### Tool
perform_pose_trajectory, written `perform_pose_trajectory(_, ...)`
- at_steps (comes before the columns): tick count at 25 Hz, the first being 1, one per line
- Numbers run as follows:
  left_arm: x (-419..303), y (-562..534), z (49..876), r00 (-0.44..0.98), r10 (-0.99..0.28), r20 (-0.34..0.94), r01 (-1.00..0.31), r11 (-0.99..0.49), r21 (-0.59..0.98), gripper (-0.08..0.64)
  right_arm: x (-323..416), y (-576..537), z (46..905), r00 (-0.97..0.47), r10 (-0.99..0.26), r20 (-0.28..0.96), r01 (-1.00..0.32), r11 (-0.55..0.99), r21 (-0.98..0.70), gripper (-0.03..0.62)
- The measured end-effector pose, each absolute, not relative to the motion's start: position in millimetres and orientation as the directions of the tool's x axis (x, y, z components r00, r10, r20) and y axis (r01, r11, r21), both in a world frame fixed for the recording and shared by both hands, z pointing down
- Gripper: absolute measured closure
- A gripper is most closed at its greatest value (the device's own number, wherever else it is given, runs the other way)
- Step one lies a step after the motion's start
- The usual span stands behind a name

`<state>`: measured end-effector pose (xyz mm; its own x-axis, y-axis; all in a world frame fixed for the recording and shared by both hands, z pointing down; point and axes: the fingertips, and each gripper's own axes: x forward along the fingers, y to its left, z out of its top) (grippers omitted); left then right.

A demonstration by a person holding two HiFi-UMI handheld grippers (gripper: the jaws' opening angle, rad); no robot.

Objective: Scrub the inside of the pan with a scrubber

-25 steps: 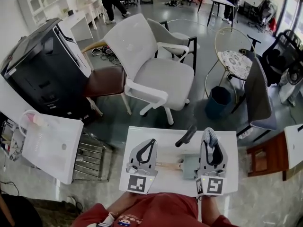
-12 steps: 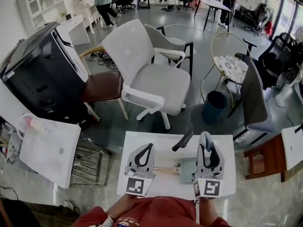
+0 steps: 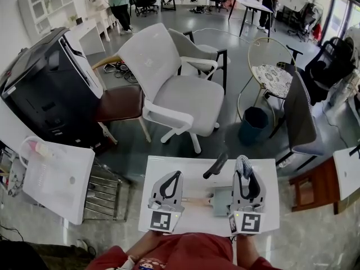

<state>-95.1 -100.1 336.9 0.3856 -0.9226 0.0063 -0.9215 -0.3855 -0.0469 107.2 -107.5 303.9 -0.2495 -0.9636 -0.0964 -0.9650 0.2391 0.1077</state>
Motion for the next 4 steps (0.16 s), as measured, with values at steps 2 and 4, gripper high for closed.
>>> perform_pose_trajectory(2,-94.9,-99.8,335.7,0.385,-0.923,0.005,-0.922,-0.384,-0.042,0.546,108.1,-107.2,303.3,-0.247,-0.964,-0.098,-0.966,0.237,0.106,0.43)
perform_pose_trajectory(4,-95.0,-99.2,334.5,0.384,-0.923,0.003,-0.923,-0.383,-0.041,0.546,109.0,-106.7,303.2,-0.245,-0.964,-0.099,-0.966,0.235,0.103,0.43)
